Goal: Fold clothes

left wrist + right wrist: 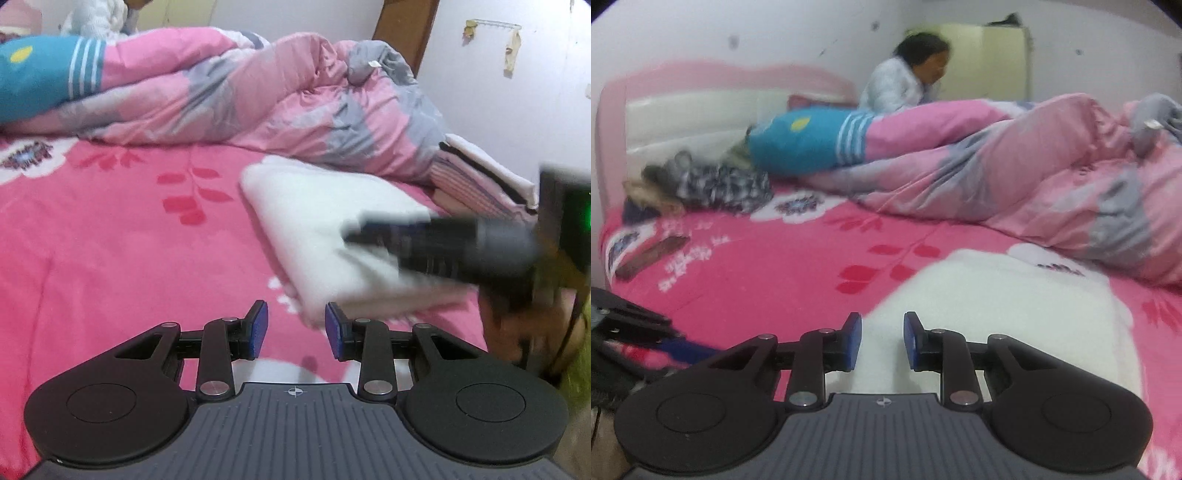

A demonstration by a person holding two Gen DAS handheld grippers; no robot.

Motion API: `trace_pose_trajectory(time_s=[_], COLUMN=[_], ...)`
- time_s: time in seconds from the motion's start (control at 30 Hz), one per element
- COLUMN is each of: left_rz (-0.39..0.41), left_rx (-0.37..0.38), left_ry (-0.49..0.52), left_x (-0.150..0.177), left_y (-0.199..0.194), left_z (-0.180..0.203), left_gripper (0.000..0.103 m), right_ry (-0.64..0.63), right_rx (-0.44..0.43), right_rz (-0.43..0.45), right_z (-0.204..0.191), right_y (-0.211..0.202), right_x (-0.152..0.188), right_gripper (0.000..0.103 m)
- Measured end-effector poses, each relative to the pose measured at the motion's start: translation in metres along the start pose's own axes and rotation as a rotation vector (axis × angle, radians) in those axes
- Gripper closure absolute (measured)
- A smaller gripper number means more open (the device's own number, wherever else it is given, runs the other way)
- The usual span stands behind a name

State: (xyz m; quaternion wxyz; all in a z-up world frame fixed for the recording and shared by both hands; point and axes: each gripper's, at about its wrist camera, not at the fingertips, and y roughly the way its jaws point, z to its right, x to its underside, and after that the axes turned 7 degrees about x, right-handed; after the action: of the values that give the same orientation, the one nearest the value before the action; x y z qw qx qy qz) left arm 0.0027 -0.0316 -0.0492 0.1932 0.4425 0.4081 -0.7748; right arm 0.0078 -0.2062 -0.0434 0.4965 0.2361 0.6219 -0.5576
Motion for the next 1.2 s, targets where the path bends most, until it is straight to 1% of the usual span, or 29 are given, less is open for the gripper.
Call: trace_pose_trajectory(time_s=[0.03, 0.07, 0.1, 0.2, 0.3, 0.33, 0.37, 0.4, 0.43, 0.47, 0.53, 0.57, 0.63, 0.7, 0.77, 0.83, 0.87, 0.9, 0.97, 1.0, 1.07, 1.1, 1.17, 1.2], left_rz=[0.006, 0.012, 0.017, 0.036, 0.07, 0.079, 0.077, 0.065, 0.056, 0.067, 0.067, 0.066, 0.091, 0.102, 0.072, 0.024, 0.01, 0.019, 0.018, 0.014, 0.017, 0.025, 0.019, 0.0], left_rx=[-0.011, -0.023, -0.034, -0.067, -0.063, -0.059, -0.055, -0.056, -0.061, -0.073, -0.085, -0.087, -0.074, -0.079, -0.105, -0.11, -0.114, -0.125, -0.138, -0.129, -0.097, -0.092, -0.1, -0.099], left_ry=[0.008, 0.016, 0.024, 0.05, 0.107, 0.122, 0.137, 0.148, 0.158, 0.177, 0.219, 0.235, 0.266, 0.309, 0.339, 0.32, 0.316, 0.338, 0.379, 0.375, 0.371, 0.391, 0.441, 0.455], left_x=[-0.003, -0.006, -0.008, -0.017, -0.028, -0.031, -0.032, -0.032, -0.031, -0.029, -0.031, -0.033, -0.041, -0.048, -0.054, -0.053, -0.052, -0.05, -0.051, -0.054, -0.062, -0.066, -0.07, -0.071], left_y=[0.002, 0.005, 0.007, 0.015, 0.036, 0.043, 0.051, 0.06, 0.069, 0.073, 0.072, 0.07, 0.066, 0.07, 0.09, 0.111, 0.119, 0.123, 0.127, 0.127, 0.127, 0.13, 0.143, 0.153], left_z=[0.0, 0.0, 0.001, 0.002, 0.009, 0.011, 0.012, 0.012, 0.013, 0.016, 0.022, 0.024, 0.03, 0.038, 0.046, 0.051, 0.053, 0.056, 0.064, 0.065, 0.069, 0.073, 0.084, 0.088], left_gripper=[0.069, 0.069, 0.069, 0.069, 0.07, 0.07, 0.07, 0.069, 0.067, 0.066, 0.066, 0.066, 0.066, 0.066, 0.066, 0.067, 0.067, 0.067, 0.069, 0.069, 0.068, 0.068, 0.068, 0.068], right_ry=[-0.038, -0.045, -0.018, 0.073, 0.189, 0.231, 0.256, 0.276, 0.32, 0.363, 0.384, 0.4, 0.431, 0.435, 0.417, 0.391, 0.386, 0.383, 0.398, 0.398, 0.356, 0.333, 0.293, 0.289], right_rx=[0.034, 0.041, 0.041, 0.065, 0.147, 0.189, 0.237, 0.271, 0.26, 0.236, 0.236, 0.233, 0.225, 0.247, 0.288, 0.362, 0.371, 0.372, 0.367, 0.369, 0.386, 0.397, 0.406, 0.406], right_rz=[-0.019, 0.003, 0.024, 0.068, 0.158, 0.167, 0.148, 0.105, 0.076, 0.089, 0.086, 0.096, 0.135, 0.17, 0.164, 0.087, 0.077, 0.076, 0.082, 0.094, 0.141, 0.15, 0.113, 0.091], right_z=[-0.002, -0.002, 0.0, 0.009, 0.032, 0.041, 0.049, 0.058, 0.068, 0.075, 0.077, 0.077, 0.079, 0.083, 0.087, 0.097, 0.099, 0.101, 0.104, 0.103, 0.095, 0.091, 0.083, 0.083], right_y=[0.006, 0.007, 0.005, -0.012, -0.042, -0.048, -0.049, -0.044, -0.037, -0.036, -0.04, -0.045, -0.055, -0.056, -0.044, -0.022, -0.017, -0.013, -0.019, -0.023, -0.034, -0.036, -0.033, -0.029], right_x=[0.014, 0.027, 0.032, 0.026, 0.028, 0.033, 0.04, 0.048, 0.06, 0.068, 0.062, 0.056, 0.046, 0.033, 0.027, 0.033, 0.039, 0.046, 0.045, 0.045, 0.048, 0.048, 0.052, 0.054], right_gripper=[0.079, 0.079, 0.079, 0.078, 0.078, 0.078, 0.078, 0.085, 0.087, 0.088, 0.089, 0.088, 0.088, 0.088, 0.088, 0.088, 0.086, 0.085, 0.085, 0.085, 0.085, 0.084, 0.084, 0.084])
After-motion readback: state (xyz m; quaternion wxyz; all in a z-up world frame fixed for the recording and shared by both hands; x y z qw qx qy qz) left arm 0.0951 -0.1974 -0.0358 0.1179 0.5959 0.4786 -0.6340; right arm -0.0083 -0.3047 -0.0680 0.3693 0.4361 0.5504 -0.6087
